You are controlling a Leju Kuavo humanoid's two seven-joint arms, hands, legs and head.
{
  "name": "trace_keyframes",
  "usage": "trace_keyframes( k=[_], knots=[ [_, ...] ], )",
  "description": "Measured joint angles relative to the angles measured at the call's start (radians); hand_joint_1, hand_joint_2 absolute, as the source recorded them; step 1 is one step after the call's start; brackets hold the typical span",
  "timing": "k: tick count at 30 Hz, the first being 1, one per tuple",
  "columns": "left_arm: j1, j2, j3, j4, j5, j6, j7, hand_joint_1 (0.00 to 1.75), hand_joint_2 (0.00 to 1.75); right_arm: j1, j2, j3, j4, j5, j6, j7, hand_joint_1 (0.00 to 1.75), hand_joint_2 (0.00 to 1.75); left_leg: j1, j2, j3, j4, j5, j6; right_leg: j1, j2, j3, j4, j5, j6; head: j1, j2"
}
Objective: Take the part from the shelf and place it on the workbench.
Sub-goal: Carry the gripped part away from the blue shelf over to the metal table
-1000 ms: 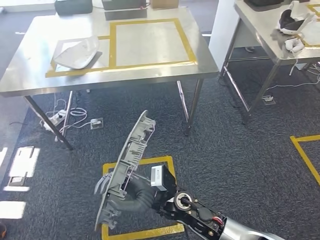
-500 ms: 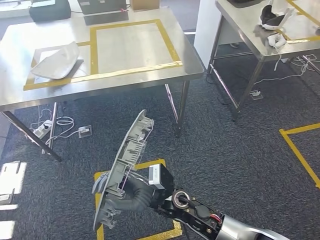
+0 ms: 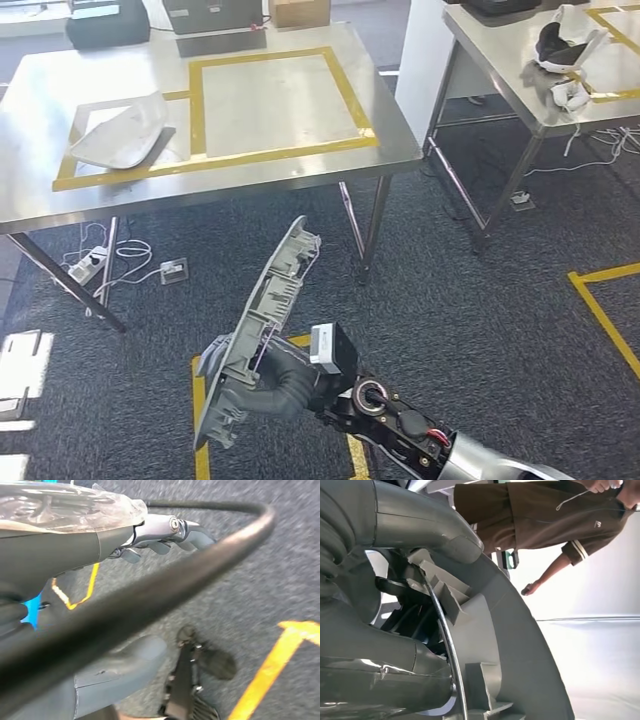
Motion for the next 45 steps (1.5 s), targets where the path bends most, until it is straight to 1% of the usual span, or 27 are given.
trace_keyframes(
  k=[1, 4, 6, 7, 9, 10, 11, 12, 14, 15, 17, 20, 22, 24, 25, 26, 27, 29, 31, 33, 36, 38, 40, 41, 42, 43, 45],
  knots=[
    [-0.001, 0.0, 0.0, 0.0, -0.001, 0.0, 0.0, 0.0, 1.75, 0.0, 0.0, -0.002, -0.001, 0.0, -0.001, 0.0, 1.75, 1.75, -0.002, 0.001, 0.002, -0.001, -0.003, -0.005, 0.003, -0.004, 0.012, -0.029, 0.006, -0.005, -0.001, 0.0],
    [-0.003, 0.001, 0.0, 0.0, -0.003, -0.001, 0.0, 0.0, 1.75, 0.004, -0.001, -0.005, -0.006, 0.008, -0.007, 0.002, 1.75, 1.75, -0.002, 0.009, 0.007, -0.009, -0.006, -0.021, 0.005, 0.004, 0.026, -0.049, -0.005, -0.022, -0.006, 0.0],
    [-0.005, 0.001, 0.0, 0.0, -0.004, -0.001, -0.002, 0.0, 1.75, 0.007, -0.002, -0.007, -0.011, 0.015, -0.009, 0.005, 1.75, 1.75, 0.0, 0.007, -0.009, 0.033, -0.028, -0.027, 0.001, 0.008, 0.043, -0.064, -0.006, -0.033, -0.012, 0.0],
    [-0.005, 0.001, 0.0, 0.0, -0.005, -0.001, -0.003, 0.0, 1.75, 0.008, -0.002, -0.009, -0.013, 0.017, -0.009, 0.006, 1.75, 1.75, 0.0, 0.003, -0.04, 0.088, -0.048, -0.028, -0.001, 0.009, 0.05, -0.07, -0.007, -0.038, -0.017, 0.0],
    [-0.005, 0.001, 0.0, 0.0, -0.006, -0.001, -0.005, 0.0, 1.75, 0.008, -0.003, -0.011, -0.013, 0.019, -0.009, 0.007, 1.75, 1.75, 0.0, -0.001, -0.135, 0.229, -0.083, -0.028, 0.0, 0.01, 0.057, -0.073, -0.013, -0.044, -0.022, 0.0],
    [-0.003, 0.001, 0.0, 0.0, -0.006, -0.001, -0.005, 0.0, 1.75, 0.009, -0.003, -0.011, -0.013, 0.02, -0.009, 0.007, 1.75, 1.75, 0.0, -0.001, -0.175, 0.274, -0.083, -0.029, 0.0, 0.012, 0.061, -0.073, -0.017, -0.046, -0.022, 0.0],
    [-0.001, 0.001, 0.0, 0.0, -0.006, -0.001, -0.005, 0.0, 1.75, 0.011, -0.004, -0.011, -0.013, 0.021, -0.009, 0.007, 1.75, 1.75, 0.001, -0.002, -0.197, 0.284, -0.064, -0.03, 0.0, 0.015, 0.067, -0.073, -0.023, -0.047, -0.022, 0.0],
    [0.001, 0.001, 0.0, 0.0, -0.007, 0.001, -0.006, 0.0, 1.75, 0.012, -0.004, -0.011, -0.013, 0.022, -0.009, 0.007, 1.75, 1.75, 0.001, -0.002, -0.198, 0.254, -0.028, -0.031, -0.002, 0.018, 0.075, -0.073, -0.029, -0.045, -0.022, 0.0],
    [0.003, 0.0, -0.001, 0.001, -0.009, 0.006, -0.007, 0.0, 1.75, 0.015, -0.004, -0.011, -0.014, 0.024, -0.005, 0.006, 1.75, 1.75, 0.003, -0.003, -0.157, 0.125, 0.059, -0.034, -0.003, 0.025, 0.089, -0.071, -0.043, -0.036, -0.024, 0.0],
    [0.002, 0.001, -0.001, 0.001, -0.009, 0.008, -0.007, 0.0, 1.75, 0.016, -0.004, -0.012, -0.014, 0.024, -0.001, 0.005, 1.75, 1.75, 0.002, -0.005, -0.135, 0.068, 0.082, -0.032, -0.001, 0.029, 0.093, -0.069, -0.05, -0.03, -0.027, 0.0],
    [0.001, 0.001, -0.001, 0.001, -0.006, 0.005, -0.004, 0.0, 1.75, 0.017, -0.004, -0.014, -0.017, 0.025, 0.008, 0.0, 1.75, 1.75, -0.002, -0.007, -0.114, 0.019, 0.085, -0.021, 0.004, 0.034, 0.093, -0.07, -0.063, -0.019, -0.028, 0.0],
    [0.0, 0.001, -0.001, 0.0, -0.007, 0.003, -0.003, 0.0, 1.75, 0.017, -0.003, -0.015, -0.025, 0.036, 0.015, -0.006, 1.75, 1.75, -0.003, -0.007, -0.104, 0.011, 0.075, 0.003, 0.001, 0.032, 0.096, -0.062, -0.08, -0.005, -0.023, 0.0],
    [0.0, 0.001, -0.001, 0.0, -0.007, 0.002, -0.003, 0.0, 1.75, 0.015, -0.003, -0.016, -0.032, 0.045, 0.017, -0.009, 1.75, 1.75, -0.001, -0.005, -0.093, 0.007, 0.07, 0.016, -0.002, 0.026, 0.063, 0.02, -0.124, 0.004, -0.017, 0.0],
    [0.0, 0.0, -0.001, 0.0, -0.007, 0.001, -0.003, 0.0, 1.75, 0.013, -0.003, -0.017, -0.036, 0.048, 0.018, -0.01, 1.75, 1.75, -0.002, -0.004, -0.082, 0.007, 0.061, 0.023, -0.002, 0.023, -0.013, 0.166, -0.185, 0.008, -0.01, 0.0],
    [0.0, 0.0, -0.001, 0.0, -0.007, 0.001, -0.003, 0.0, 1.75, 0.013, -0.003, -0.018, -0.037, 0.048, 0.018, -0.01, 1.75, 1.75, -0.003, -0.004, -0.076, 0.007, 0.056, 0.024, -0.002, 0.023, -0.047, 0.22, -0.197, 0.009, -0.009, 0.0],
    [0.0, 0.0, -0.001, 0.0, -0.007, 0.001, -0.003, 0.0, 1.75, 0.013, -0.003, -0.018, -0.037, 0.048, 0.018, -0.01, 1.75, 1.75, -0.003, -0.005, -0.068, 0.007, 0.05, 0.024, -0.002, 0.023, -0.065, 0.238, -0.187, 0.008, -0.008, 0.0],
    [0.0, -0.001, -0.001, 0.0, -0.007, 0.001, -0.003, 0.0, 1.75, 0.013, -0.003, -0.019, -0.038, 0.048, 0.018, -0.01, 1.75, 1.75, -0.003, -0.006, -0.059, 0.007, 0.043, 0.022, -0.002, 0.022, -0.063, 0.215, -0.155, 0.007, -0.006, 0.0],
    [0.0, -0.002, -0.001, 0.0, -0.007, 0.001, -0.003, 0.0, 1.75, 0.012, -0.003, -0.019, -0.039, 0.048, 0.018, -0.01, 1.75, 1.75, -0.003, -0.01, -0.038, 0.007, 0.029, 0.017, -0.001, 0.022, -0.018, 0.08, -0.06, -0.002, -0.001, 0.0],
    [-0.001, -0.005, -0.001, 0.0, -0.007, 0.0, -0.003, 0.0, 1.75, 0.011, -0.003, -0.019, -0.041, 0.05, 0.017, -0.01, 1.75, 1.75, -0.005, -0.013, -0.03, 0.006, 0.019, 0.007, 0.006, 0.02, 0.023, -0.027, -0.007, -0.015, -0.002, 0.0],
    [-0.003, -0.006, -0.001, 0.0, -0.007, 0.0, -0.003, 0.0, 1.75, 0.008, -0.003, -0.019, -0.044, 0.056, 0.015, -0.011, 1.75, 1.75, -0.007, -0.014, -0.03, 0.001, 0.018, -0.004, 0.014, 0.021, 0.032, -0.05, -0.006, -0.024, -0.006, 0.0],
    [-0.004, -0.003, -0.001, 0.0, -0.006, -0.001, -0.003, 0.0, 1.75, -0.005, 0.0, -0.019, -0.051, 0.066, 0.007, -0.01, 1.75, 1.75, -0.005, -0.013, -0.031, 0.015, 0.005, -0.019, 0.005, 0.022, 0.052, -0.075, -0.004, -0.039, -0.01, 0.0],
    [-0.005, -0.002, 0.0, 0.0, -0.006, -0.002, -0.006, 0.0, 1.75, -0.024, 0.003, -0.019, -0.053, 0.069, 0.001, -0.007, 1.75, 1.75, -0.005, -0.013, -0.088, 0.123, -0.037, -0.024, 0.0, 0.019, 0.068, -0.089, -0.006, -0.048, -0.018, 0.0],
    [-0.004, -0.001, 0.0, 0.0, -0.006, -0.003, -0.009, 0.0, 1.75, -0.04, 0.005, -0.019, -0.053, 0.071, -0.004, -0.005, 1.75, 1.75, -0.003, -0.013, -0.179, 0.261, -0.076, -0.03, 0.0, 0.018, 0.077, -0.091, -0.014, -0.053, -0.022, 0.0],
    [-0.003, -0.001, 0.0, 0.0, -0.006, -0.003, -0.01, 0.0, 1.75, -0.045, 0.005, -0.018, -0.052, 0.072, -0.007, -0.004, 1.75, 1.75, -0.002, -0.013, -0.21, 0.295, -0.072, -0.034, -0.001, 0.018, 0.082, -0.091, -0.019, -0.053, -0.022, 0.0],
    [-0.002, 0.0, 0.0, 0.0, -0.006, -0.004, -0.012, 0.0, 1.75, -0.049, 0.005, -0.017, -0.052, 0.072, -0.01, -0.003, 1.75, 1.75, 0.001, -0.013, -0.22, 0.285, -0.045, -0.037, -0.003, 0.019, 0.089, -0.09, -0.026, -0.05, -0.023, 0.0],
    [-0.001, 0.002, -0.001, 0.0, -0.008, -0.004, -0.015, 0.0, 1.75, -0.055, 0.005, -0.016, -0.052, 0.072, -0.014, -0.002, 1.75, 1.75, 0.003, -0.013, -0.209, 0.236, -0.001, -0.04, -0.006, 0.02, 0.098, -0.089, -0.033, -0.046, -0.023, 0.0],
    [0.0, 0.003, -0.002, 0.001, -0.014, -0.002, -0.021, 0.0, 1.75, -0.069, 0.007, -0.013, -0.051, 0.073, -0.021, 0.0, 1.75, 1.75, 0.007, -0.011, -0.155, 0.09, 0.081, -0.045, -0.007, 0.024, 0.108, -0.083, -0.052, -0.034, -0.026, 0.0]
  ],
)
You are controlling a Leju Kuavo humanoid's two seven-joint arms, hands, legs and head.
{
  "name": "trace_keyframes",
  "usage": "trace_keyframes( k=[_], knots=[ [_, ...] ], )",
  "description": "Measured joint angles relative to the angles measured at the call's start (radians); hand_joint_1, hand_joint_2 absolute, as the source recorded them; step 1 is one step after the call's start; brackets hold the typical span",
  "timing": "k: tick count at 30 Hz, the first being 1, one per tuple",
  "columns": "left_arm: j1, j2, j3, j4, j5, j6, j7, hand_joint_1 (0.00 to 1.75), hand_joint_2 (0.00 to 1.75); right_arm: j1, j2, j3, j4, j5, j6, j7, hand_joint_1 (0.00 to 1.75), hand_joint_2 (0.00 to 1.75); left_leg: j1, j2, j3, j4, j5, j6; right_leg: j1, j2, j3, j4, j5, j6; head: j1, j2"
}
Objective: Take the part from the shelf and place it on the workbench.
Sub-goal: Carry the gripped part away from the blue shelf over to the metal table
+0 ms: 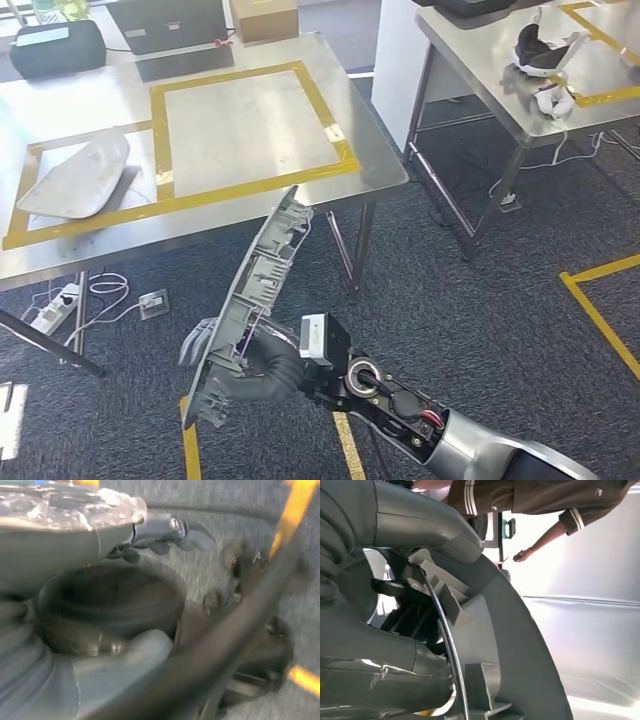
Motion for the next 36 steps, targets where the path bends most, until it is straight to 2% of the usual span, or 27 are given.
trace_keyframes(
  k=[1, 2, 5, 7, 8, 10, 11, 12, 13, 14, 15, 16, 17, 19, 21, 22, 23, 25, 26, 27, 28, 30, 31, 32, 33, 36],
  knots=[
    [0.0, 0.001, 0.0, 0.0, -0.001, -0.001, -0.002, 0.0, 1.75, -0.008, 0.001, 0.001, 0.0, 0.0, -0.004, 0.001, 1.75, 1.75, 0.0, 0.0, 0.021, -0.05, 0.016, 0.004, 0.002, 0.002, 0.001, 0.003, -0.009, 0.007, -0.002, 0.0],
    [0.0, 0.002, -0.001, 0.0, -0.001, -0.004, -0.003, 0.0, 1.75, -0.016, 0.002, 0.001, 0.0, 0.001, -0.007, 0.001, 1.75, 1.75, -0.002, -0.001, 0.033, -0.075, 0.015, 0.011, 0.004, 0.004, 0.0, 0.004, -0.016, 0.013, -0.003, 0.0],
    [-0.001, 0.006, 0.0, -0.001, 0.002, -0.011, -0.003, 0.0, 1.75, -0.032, 0.005, 0.001, 0.0, 0.001, -0.01, 0.001, 1.75, 1.75, -0.006, -0.004, 0.044, -0.082, -0.001, 0.039, 0.002, 0.003, 0.007, 0.003, -0.03, 0.029, 0.001, 0.0],
    [-0.001, 0.007, 0.0, -0.001, 0.002, -0.011, -0.003, 0.0, 1.75, -0.037, 0.006, 0.001, 0.0, 0.001, -0.01, 0.0, 1.75, 1.75, -0.003, -0.003, 0.058, -0.088, -0.008, 0.054, -0.001, 0.0, -0.009, 0.054, -0.059, 0.037, 0.007, 0.0],
    [-0.001, 0.007, 0.0, -0.001, 0.002, -0.011, -0.003, 0.0, 1.75, -0.038, 0.006, 0.002, 0.0, 0.001, -0.01, 0.0, 1.75, 1.75, -0.003, -0.002, 0.065, -0.09, -0.012, 0.059, -0.001, -0.002, -0.039, 0.116, -0.085, 0.04, 0.012, 0.0],
    [-0.001, 0.006, 0.0, -0.001, 0.001, -0.012, -0.004, 0.0, 1.75, -0.039, 0.006, 0.002, 0.001, 0.001, -0.014, 0.0, 1.75, 1.75, -0.004, -0.002, 0.079, -0.09, -0.025, 0.065, -0.001, -0.003, -0.125, 0.262, -0.133, 0.043, 0.017, 0.0],
    [-0.001, 0.005, 0.0, -0.001, 0.0, -0.012, -0.005, 0.0, 1.75, -0.039, 0.006, 0.002, 0.001, 0.001, -0.017, 0.0, 1.75, 1.75, -0.005, -0.002, 0.087, -0.09, -0.032, 0.065, -0.001, -0.003, -0.16, 0.307, -0.135, 0.044, 0.019, 0.0],
    [-0.001, 0.005, 0.0, -0.001, -0.002, -0.013, -0.006, 0.0, 1.75, -0.039, 0.006, 0.001, 0.002, 0.001, -0.021, 0.0, 1.75, 1.75, -0.005, -0.003, 0.098, -0.09, -0.04, 0.064, -0.001, -0.003, -0.176, 0.311, -0.113, 0.044, 0.02, 0.0],
    [-0.001, 0.004, 0.0, -0.001, -0.003, -0.013, -0.007, 0.0, 1.75, -0.039, 0.006, 0.001, 0.002, 0.001, -0.024, 0.001, 1.75, 1.75, -0.004, -0.005, 0.11, -0.09, -0.049, 0.062, -0.001, -0.003, -0.173, 0.273, -0.069, 0.042, 0.022, 0.0],
    [-0.001, 0.004, 0.0, -0.001, -0.004, -0.014, -0.008, 0.0, 1.75, -0.039, 0.006, 0.001, 0.002, 0.001, -0.027, 0.001, 1.75, 1.75, -0.004, -0.006, 0.124, -0.09, -0.059, 0.058, -0.001, -0.004, -0.154, 0.203, -0.012, 0.04, 0.025, 0.0],
    [0.0, 0.004, 0.0, -0.001, -0.005, -0.014, -0.009, 0.0, 1.75, -0.039, 0.006, 0.0, 0.003, 0.001, -0.028, 0.001, 1.75, 1.75, -0.005, -0.007, 0.136, -0.091, -0.068, 0.054, 0.0, -0.004, -0.132, 0.138, 0.031, 0.036, 0.027, 0.0],
    [-0.001, 0.003, 0.0, -0.001, -0.006, -0.015, -0.009, 0.0, 1.75, -0.04, 0.006, 0.0, 0.003, 0.001, -0.03, 0.001, 1.75, 1.75, -0.006, -0.009, 0.142, -0.091, -0.074, 0.048, 0.004, -0.004, -0.112, 0.083, 0.059, 0.032, 0.026, 0.0],
    [-0.003, 0.003, 0.0, -0.001, -0.007, -0.015, -0.01, 0.0, 1.75, -0.04, 0.006, -0.001, 0.004, 0.001, -0.031, 0.001, 1.75, 1.75, -0.007, -0.009, 0.143, -0.091, -0.078, 0.043, 0.008, -0.004, -0.1, 0.052, 0.068, 0.027, 0.024, 0.0],
    [-0.005, 0.004, 0.0, -0.001, -0.01, -0.018, -0.01, 0.0, 1.75, -0.04, 0.005, -0.003, 0.005, 0.002, -0.035, 0.002, 1.75, 1.75, -0.007, -0.008, 0.142, -0.098, -0.079, 0.032, 0.015, -0.003, -0.093, 0.036, 0.058, 0.016, 0.02, 0.0],
    [-0.006, 0.005, 0.0, -0.001, -0.012, -0.019, -0.01, 0.0, 1.75, -0.039, 0.006, -0.005, 0.004, 0.003, -0.04, 0.002, 1.75, 1.75, -0.006, -0.004, 0.145, -0.09, -0.089, 0.023, 0.009, -0.002, -0.078, 0.02, 0.055, 0.005, 0.017, 0.0],
    [-0.007, 0.006, 0.0, -0.001, -0.013, -0.019, -0.01, 0.0, 1.75, -0.039, 0.006, -0.006, 0.004, 0.003, -0.042, 0.001, 1.75, 1.75, -0.007, -0.003, 0.131, -0.059, -0.102, 0.021, 0.006, -0.002, -0.067, 0.01, 0.055, -0.001, 0.013, 0.0],
    [-0.008, 0.007, 0.0, -0.001, -0.014, -0.019, -0.01, 0.0, 1.75, -0.039, 0.006, -0.007, 0.003, 0.004, -0.044, 0.0, 1.75, 1.75, -0.007, -0.003, 0.102, -0.005, -0.123, 0.02, 0.004, -0.003, -0.057, 0.003, 0.053, -0.006, 0.009, 0.0],
    [-0.007, 0.008, 0.0, -0.001, -0.015, -0.019, -0.01, 0.0, 1.75, -0.04, 0.006, -0.009, 0.003, 0.006, -0.049, -0.005, 1.75, 1.75, -0.008, -0.003, 0.007, 0.138, -0.164, 0.017, 0.006, -0.005, -0.047, -0.001, 0.045, -0.014, 0.003, 0.0],
    [-0.006, 0.009, 0.0, -0.001, -0.016, -0.019, -0.01, 0.0, 1.75, -0.039, 0.006, -0.009, 0.003, 0.007, -0.052, -0.007, 1.75, 1.75, -0.008, -0.003, -0.035, 0.188, -0.167, 0.016, 0.006, -0.005, -0.043, -0.001, 0.04, -0.015, 0.002, 0.0],
    [-0.004, 0.009, 0.0, -0.001, -0.016, -0.019, -0.01, 0.0, 1.75, -0.039, 0.006, -0.01, 0.003, 0.008, -0.054, -0.009, 1.75, 1.75, -0.007, -0.003, -0.06, 0.202, -0.15, 0.014, 0.005, -0.004, -0.036, 0.0, 0.033, -0.015, 0.002, 0.0],
    [-0.003, 0.01, -0.001, -0.001, -0.017, -0.019, -0.01, 0.0, 1.75, -0.039, 0.006, -0.01, 0.003, 0.01, -0.057, -0.011, 1.75, 1.75, -0.006, -0.002, -0.063, 0.176, -0.113, 0.013, 0.004, -0.002, -0.028, 0.0, 0.026, -0.013, 0.002, 0.0],
    [0.001, 0.01, -0.001, 0.0, -0.021, -0.014, -0.012, 0.0, 1.75, -0.04, 0.006, -0.011, 0.003, 0.012, -0.06, -0.013, 1.75, 1.75, -0.004, -0.001, -0.022, 0.044, -0.018, 0.01, 0.002, 0.001, -0.012, 0.003, 0.008, -0.004, 0.003, 0.0],
    [0.001, 0.012, -0.002, 0.001, -0.021, -0.014, -0.012, 0.0, 1.75, -0.042, 0.006, -0.012, 0.003, 0.013, -0.062, -0.014, 1.75, 1.75, -0.006, -0.001, 0.003, -0.018, 0.008, 0.013, 0.003, 0.003, -0.009, 0.006, -0.001, 0.002, 0.0, 0.0],
    [0.001, 0.013, -0.002, 0.002, -0.02, -0.015, -0.012, 0.0, 1.75, -0.044, 0.006, -0.014, 0.003, 0.014, -0.062, -0.015, 1.75, 1.75, -0.008, -0.001, 0.02, -0.058, 0.017, 0.017, 0.006, 0.004, -0.007, 0.007, -0.009, 0.007, -0.002, 0.0],
    [0.0, 0.014, -0.002, 0.001, -0.017, -0.018, -0.01, 0.0, 1.75, -0.046, 0.006, -0.015, 0.002, 0.015, -0.063, -0.016, 1.75, 1.75, -0.012, -0.001, 0.029, -0.074, 0.012, 0.025, 0.008, 0.005, -0.008, 0.007, -0.014, 0.013, -0.003, 0.0],
    [-0.002, 0.014, -0.002, 0.0, -0.014, -0.02, -0.009, 0.0, 1.75, -0.052, 0.006, -0.017, 0.002, 0.015, -0.062, -0.019, 1.75, 1.75, -0.014, -0.002, 0.039, -0.083, -0.001, 0.049, 0.006, 0.002, -0.001, 0.011, -0.029, 0.029, 0.004, 0.0]
  ],
)
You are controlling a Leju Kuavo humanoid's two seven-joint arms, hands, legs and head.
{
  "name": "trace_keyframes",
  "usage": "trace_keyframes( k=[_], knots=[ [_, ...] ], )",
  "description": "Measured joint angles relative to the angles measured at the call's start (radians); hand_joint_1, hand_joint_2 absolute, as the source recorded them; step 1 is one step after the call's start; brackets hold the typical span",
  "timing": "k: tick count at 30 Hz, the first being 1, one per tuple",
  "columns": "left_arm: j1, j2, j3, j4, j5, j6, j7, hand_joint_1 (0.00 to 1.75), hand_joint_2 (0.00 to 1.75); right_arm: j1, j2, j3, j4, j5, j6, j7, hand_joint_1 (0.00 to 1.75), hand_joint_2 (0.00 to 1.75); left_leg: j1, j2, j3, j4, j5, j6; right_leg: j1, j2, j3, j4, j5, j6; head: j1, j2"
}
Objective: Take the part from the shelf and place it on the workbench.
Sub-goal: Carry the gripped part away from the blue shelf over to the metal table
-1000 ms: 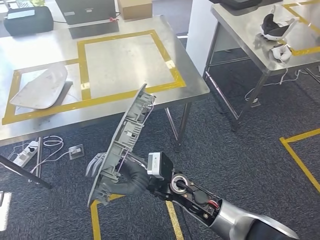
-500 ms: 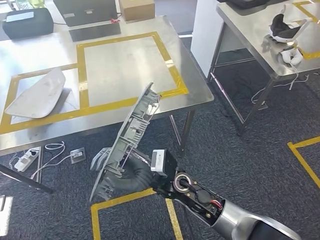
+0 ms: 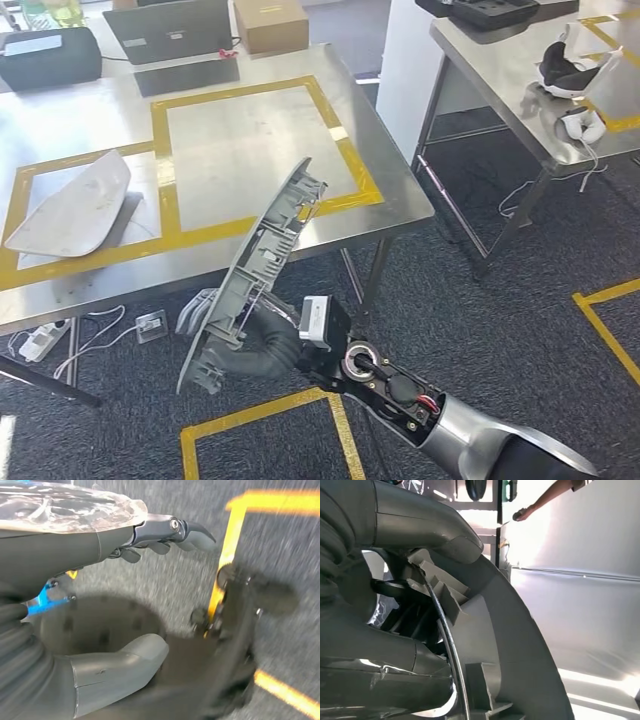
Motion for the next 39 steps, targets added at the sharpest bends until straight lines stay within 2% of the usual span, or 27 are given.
trace_keyframes(
  k=[2, 4, 5, 6, 7, 8, 9, 10, 11, 13, 16, 18, 20, 21, 22, 23, 24, 25, 26, 27, 31, 33, 35, 36, 37, 38, 39],
  knots=[
    [0.0, -0.001, 0.0, 0.0, 0.001, 0.002, 0.002, 0.0, 1.75, -0.004, 0.0, 0.0, 0.0, 0.0, 0.002, -0.003, 1.75, 1.75, 0.004, 0.001, 0.013, -0.007, -0.006, 0.013, -0.002, -0.004, -0.031, 0.073, -0.035, 0.009, 0.007, 0.0],
    [-0.001, -0.003, 0.0, 0.0, 0.002, 0.004, 0.003, 0.0, 1.75, -0.007, 0.0, -0.002, 0.0, 0.0, 0.003, -0.007, 1.75, 1.75, 0.003, 0.002, 0.024, -0.007, -0.016, 0.021, -0.002, -0.005, -0.11, 0.215, -0.09, 0.015, 0.014, 0.0],
    [0.0, -0.004, 0.0, 0.0, 0.002, 0.004, 0.003, 0.0, 1.75, -0.007, 0.0, -0.002, 0.0, 0.0, 0.003, -0.008, 1.75, 1.75, 0.003, 0.002, 0.031, -0.007, -0.022, 0.021, -0.003, -0.005, -0.152, 0.278, -0.105, 0.017, 0.016, 0.0],
    [0.0, -0.005, 0.0, 0.0, 0.002, 0.005, 0.003, 0.0, 1.75, -0.006, 0.0, -0.003, 0.001, 0.0, 0.002, -0.009, 1.75, 1.75, 0.004, 0.001, 0.04, -0.007, -0.029, 0.021, -0.003, -0.006, -0.178, 0.308, -0.099, 0.018, 0.017, 0.0],
    [0.001, -0.006, 0.0, 0.0, 0.002, 0.005, 0.004, 0.0, 1.75, -0.006, 0.0, -0.004, 0.001, 0.0, 0.002, -0.009, 1.75, 1.75, 0.005, 0.0, 0.051, -0.007, -0.037, 0.019, -0.003, -0.006, -0.185, 0.297, -0.07, 0.018, 0.019, 0.0],
    [0.001, -0.007, 0.0, 0.0, 0.002, 0.006, 0.004, 0.0, 1.75, -0.006, 0.0, -0.006, 0.001, 0.0, 0.002, -0.009, 1.75, 1.75, 0.006, -0.002, 0.064, -0.007, -0.046, 0.015, -0.003, -0.007, -0.173, 0.244, -0.019, 0.017, 0.022, 0.0],
    [0.001, -0.007, 0.0, 0.0, 0.002, 0.006, 0.004, 0.0, 1.75, -0.006, 0.0, -0.007, 0.001, 0.0, 0.001, -0.009, 1.75, 1.75, 0.007, -0.004, 0.076, -0.008, -0.055, 0.011, -0.003, -0.008, -0.15, 0.17, 0.034, 0.015, 0.025, 0.0],
    [0.001, -0.008, 0.0, 0.0, 0.002, 0.006, 0.004, 0.0, 1.75, -0.006, 0.0, -0.009, 0.001, 0.001, 0.001, -0.009, 1.75, 1.75, 0.006, -0.005, 0.085, -0.008, -0.063, 0.006, -0.001, -0.008, -0.124, 0.104, 0.071, 0.012, 0.027, 0.0],
    [0.0, -0.008, 0.0, 0.0, 0.002, 0.006, 0.004, 0.0, 1.75, -0.007, 0.0, -0.01, 0.002, 0.001, 0.001, -0.009, 1.75, 1.75, 0.005, -0.007, 0.09, -0.008, -0.068, 0.0, 0.002, -0.008, -0.104, 0.055, 0.09, 0.007, 0.028, 0.0],
    [-0.002, -0.007, 0.0, 0.0, 0.002, 0.006, 0.004, 0.0, 1.75, -0.007, 0.0, -0.013, 0.002, 0.002, 0.0, -0.01, 1.75, 1.75, 0.002, -0.007, 0.091, -0.011, -0.07, -0.011, 0.009, -0.007, -0.089, 0.027, 0.084, -0.006, 0.023, 0.0],
    [-0.004, -0.004, 0.0, 0.0, 0.001, 0.006, 0.004, 0.0, 1.75, -0.007, 0.0, -0.015, 0.001, 0.002, 0.0, -0.01, 1.75, 1.75, 0.005, -0.003, 0.09, 0.002, -0.084, -0.026, 0.004, -0.006, -0.072, 0.007, 0.079, -0.029, 0.017, 0.0],
    [-0.006, -0.004, 0.0, 0.0, 0.0, 0.005, 0.004, 0.0, 1.75, -0.008, 0.001, -0.016, 0.001, 0.002, 0.0, -0.01, 1.75, 1.75, 0.006, -0.002, 0.036, 0.105, -0.124, -0.03, 0.002, -0.008, -0.057, -0.005, 0.076, -0.042, 0.007, 0.0],
    [-0.004, -0.004, 0.0, 0.0, 0.0, 0.005, 0.004, 0.0, 1.75, -0.007, 0.0, -0.016, 0.001, 0.002, 0.0, -0.01, 1.75, 1.75, 0.006, -0.002, -0.057, 0.246, -0.164, -0.034, 0.003, -0.009, -0.051, -0.006, 0.068, -0.05, 0.002, 0.0],
    [-0.003, -0.004, 0.0, 0.0, 0.0, 0.005, 0.004, 0.0, 1.75, -0.006, 0.0, -0.015, 0.001, 0.002, 0.0, -0.01, 1.75, 1.75, 0.006, -0.002, -0.091, 0.282, -0.161, -0.035, 0.004, -0.008, -0.047, -0.006, 0.064, -0.052, 0.001, 0.0],
    [-0.001, -0.003, 0.0, 0.0, 0.0, 0.005, 0.004, 0.0, 1.75, -0.005, 0.0, -0.015, 0.001, 0.002, 0.0, -0.01, 1.75, 1.75, 0.007, -0.001, -0.105, 0.28, -0.137, -0.036, 0.004, -0.007, -0.041, -0.006, 0.058, -0.051, 0.001, 0.0],
    [-0.001, -0.002, 0.0, 0.0, -0.001, 0.007, 0.004, 0.0, 1.75, -0.004, 0.0, -0.015, 0.001, 0.002, 0.0, -0.01, 1.75, 1.75, 0.007, -0.001, -0.098, 0.237, -0.095, -0.036, 0.003, -0.006, -0.032, -0.006, 0.051, -0.049, 0.0, 0.0],
    [0.001, -0.002, 0.0, 0.0, -0.004, 0.01, 0.003, 0.0, 1.75, -0.003, 0.0, -0.015, 0.001, 0.002, 0.0, -0.01, 1.75, 1.75, 0.008, -0.001, -0.075, 0.167, -0.045, -0.036, 0.002, -0.004, -0.023, -0.006, 0.044, -0.046, 0.001, 0.0],
    [0.001, -0.002, -0.001, 0.001, -0.005, 0.01, 0.003, 0.0, 1.75, -0.003, 0.0, -0.015, 0.001, 0.002, 0.0, -0.01, 1.75, 1.75, 0.007, 0.0, -0.048, 0.099, -0.01, -0.034, 0.004, -0.003, -0.017, -0.005, 0.036, -0.041, -0.001, 0.0],
    [0.001, 0.0, -0.001, 0.002, -0.006, 0.009, 0.003, 0.0, 1.75, -0.003, 0.0, -0.015, 0.001, 0.003, 0.0, -0.01, 1.75, 1.75, 0.004, 0.0, -0.026, 0.046, 0.009, -0.03, 0.006, -0.001, -0.014, -0.003, 0.029, -0.036, -0.003, 0.0],
    [0.002, 0.001, -0.001, 0.002, -0.005, 0.007, 0.003, 0.0, 1.75, -0.004, 0.0, -0.016, 0.001, 0.003, 0.0, -0.01, 1.75, 1.75, 0.002, 0.0, -0.014, 0.016, 0.014, -0.024, 0.008, 0.001, -0.013, -0.003, 0.024, -0.03, -0.004, 0.0],
    [0.001, 0.003, -0.001, 0.002, -0.007, -0.001, 0.0, 0.0, 1.75, -0.005, 0.0, -0.019, -0.001, 0.006, -0.001, -0.011, 1.75, 1.75, 0.0, 0.0, 0.005, -0.005, -0.002, 0.003, 0.006, -0.001, -0.011, 0.009, 0.003, -0.01, 0.001, 0.0],
    [0.0, 0.003, -0.001, 0.002, -0.009, -0.002, -0.005, 0.0, 1.75, -0.007, 0.0, -0.023, -0.001, 0.01, 0.0, -0.013, 1.75, 1.75, 0.004, 0.001, 0.021, -0.012, -0.008, 0.014, 0.005, -0.004, -0.053, 0.101, -0.04, 0.0, 0.008, 0.0],
    [-0.002, 0.002, 0.0, 0.002, -0.009, -0.002, -0.01, 0.0, 1.75, -0.008, 0.0, -0.026, -0.001, 0.013, 0.0, -0.015, 1.75, 1.75, 0.005, 0.002, 0.033, -0.013, -0.017, 0.02, 0.003, -0.005, -0.134, 0.249, -0.088, 0.008, 0.014, 0.0],
    [-0.002, 0.001, 0.0, 0.002, -0.008, -0.003, -0.011, 0.0, 1.75, -0.008, 0.0, -0.027, -0.001, 0.015, 0.0, -0.016, 1.75, 1.75, 0.006, 0.002, 0.039, -0.013, -0.022, 0.019, 0.001, -0.005, -0.167, 0.296, -0.092, 0.011, 0.015, 0.0],
    [-0.001, 0.0, 0.0, 0.002, -0.008, -0.003, -0.013, 0.0, 1.75, -0.008, 0.0, -0.028, -0.001, 0.017, 0.0, -0.016, 1.75, 1.75, 0.007, 0.001, 0.047, -0.013, -0.028, 0.016, -0.002, -0.006, -0.183, 0.306, -0.075, 0.014, 0.016, 0.0],
    [-0.001, -0.002, 0.0, 0.002, -0.007, -0.003, -0.015, 0.0, 1.75, -0.009, 0.0, -0.029, -0.001, 0.02, 0.0, -0.016, 1.75, 1.75, 0.01, -0.001, 0.057, -0.012, -0.035, 0.012, -0.006, -0.006, -0.18, 0.273, -0.037, 0.017, 0.017, 0.0],
    [-0.001, -0.003, 0.0, 0.002, -0.008, -0.004, -0.017, 0.0, 1.75, -0.01, 0.0, -0.029, -0.001, 0.025, -0.001, -0.016, 1.75, 1.75, 0.013, -0.003, 0.068, -0.012, -0.042, 0.007, -0.01, -0.007, -0.16, 0.208, 0.015, 0.021, 0.019, 0.0]
  ],
)
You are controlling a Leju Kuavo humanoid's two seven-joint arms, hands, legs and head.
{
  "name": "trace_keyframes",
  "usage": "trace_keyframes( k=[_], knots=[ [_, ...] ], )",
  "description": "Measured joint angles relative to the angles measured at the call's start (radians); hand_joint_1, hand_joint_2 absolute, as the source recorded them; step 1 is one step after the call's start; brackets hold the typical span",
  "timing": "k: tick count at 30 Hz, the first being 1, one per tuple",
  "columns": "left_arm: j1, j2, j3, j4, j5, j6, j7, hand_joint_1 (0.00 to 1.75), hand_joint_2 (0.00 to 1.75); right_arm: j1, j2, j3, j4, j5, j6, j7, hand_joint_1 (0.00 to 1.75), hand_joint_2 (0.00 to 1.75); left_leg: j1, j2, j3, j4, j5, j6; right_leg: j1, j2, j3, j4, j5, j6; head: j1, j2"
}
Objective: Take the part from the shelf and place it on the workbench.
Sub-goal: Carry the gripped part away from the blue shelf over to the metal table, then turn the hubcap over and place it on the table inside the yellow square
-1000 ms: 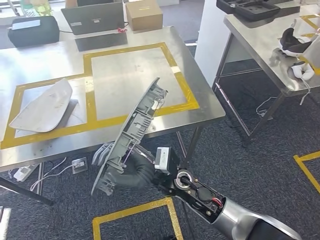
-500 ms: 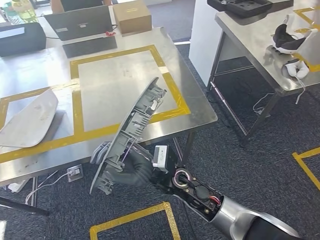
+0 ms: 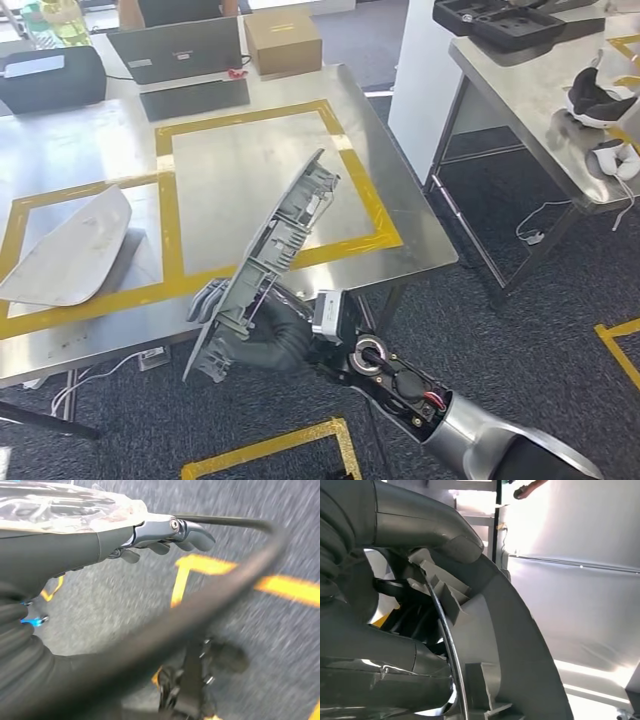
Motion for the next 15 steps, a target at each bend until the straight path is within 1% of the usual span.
trace_keyframes(
  k=[1, 2, 3, 4, 5, 6, 7, 8, 10, 12, 15],
  knots=[
    [0.0, 0.0, 0.0, 0.0, -0.001, 0.0, -0.003, 0.0, 1.75, -0.003, 0.0, 0.0, 0.001, 0.006, -0.001, 0.001, 1.75, 1.75, 0.001, -0.002, 0.009, 0.0, -0.007, -0.007, -0.003, 0.0, 0.024, -0.068, 0.041, 0.004, 0.002, 0.0],
    [-0.001, 0.001, 0.0, 0.0, -0.002, 0.0, -0.007, 0.0, 1.75, -0.009, 0.0, 0.0, 0.002, 0.013, -0.003, 0.002, 1.75, 1.75, 0.001, -0.004, 0.014, 0.002, -0.013, -0.014, -0.004, 0.001, 0.049, -0.127, 0.067, 0.005, 0.005, 0.0],
    [-0.003, 0.002, 0.0, 0.0, -0.002, 0.0, -0.01, 0.0, 1.75, -0.017, 0.001, 0.0, 0.005, 0.02, -0.007, 0.004, 1.75, 1.75, -0.001, -0.005, 0.014, 0.004, -0.017, -0.021, -0.004, 0.002, 0.064, -0.163, 0.076, 0.003, 0.005, 0.0],
    [-0.004, 0.004, 0.0, 0.0, -0.002, -0.001, -0.012, 0.0, 1.75, -0.026, 0.003, 0.0, 0.008, 0.027, -0.012, 0.007, 1.75, 1.75, -0.003, -0.006, 0.011, 0.006, -0.018, -0.024, -0.004, 0.003, 0.069, -0.176, 0.071, 0.0, 0.004, 0.0],
    [-0.005, 0.005, 0.0, 0.0, -0.002, -0.002, -0.014, 0.0, 1.75, -0.034, 0.005, 0.0, 0.012, 0.035, -0.021, 0.011, 1.75, 1.75, -0.005, -0.006, 0.007, 0.007, -0.017, -0.023, -0.004, 0.004, 0.071, -0.184, 0.07, -0.005, 0.0, 0.0],
    [-0.005, 0.007, 0.0, 0.0, -0.002, -0.003, -0.015, 0.0, 1.75, -0.043, 0.007, 0.0, 0.018, 0.046, -0.033, 0.015, 1.75, 1.75, -0.006, -0.006, 0.005, 0.006, -0.014, -0.021, -0.005, 0.006, 0.068, -0.186, 0.069, -0.007, -0.005, 0.0],
    [-0.005, 0.008, 0.0, 0.0, -0.002, -0.005, -0.015, 0.0, 1.75, -0.053, 0.01, 0.0, 0.026, 0.06, -0.049, 0.019, 1.75, 1.75, -0.006, -0.006, 0.005, 0.004, -0.011, -0.016, -0.006, 0.007, 0.067, -0.187, 0.07, -0.006, -0.008, 0.0],
    [-0.006, 0.008, 0.0, 0.0, -0.002, -0.006, -0.016, 0.0, 1.75, -0.066, 0.013, 0.001, 0.037, 0.077, -0.069, 0.025, 1.75, 1.75, -0.007, -0.005, 0.006, 0.0, -0.009, -0.015, -0.006, 0.008, 0.067, -0.187, 0.069, -0.007, -0.011, 0.0],
    [-0.008, 0.008, 0.0, 0.0, -0.002, -0.007, -0.016, 0.0, 1.75, -0.099, 0.019, 0.002, 0.065, 0.112, -0.113, 0.036, 1.75, 1.75, -0.007, -0.004, 0.01, -0.009, -0.008, -0.015, -0.005, 0.009, 0.067, -0.187, 0.067, -0.011, -0.015, 0.0],
    [-0.009, 0.008, 0.0, 0.0, -0.002, -0.007, -0.016, 0.0, 1.75, -0.133, 0.027, 0.003, 0.095, 0.131, -0.143, 0.043, 1.75, 1.75, -0.007, -0.004, 0.013, -0.016, -0.008, -0.019, -0.003, 0.008, 0.067, -0.187, 0.065, -0.015, -0.016, 0.0],
    [-0.008, 0.008, 0.0, 0.0, -0.005, -0.004, -0.019, 0.0, 1.75, -0.166, 0.038, 0.004, 0.131, 0.139, -0.156, 0.045, 1.75, 1.75, -0.006, -0.004, 0.014, -0.02, -0.008, -0.029, -0.002, 0.007, 0.067, -0.187, 0.064, -0.02, -0.015, 0.0]
  ],
)
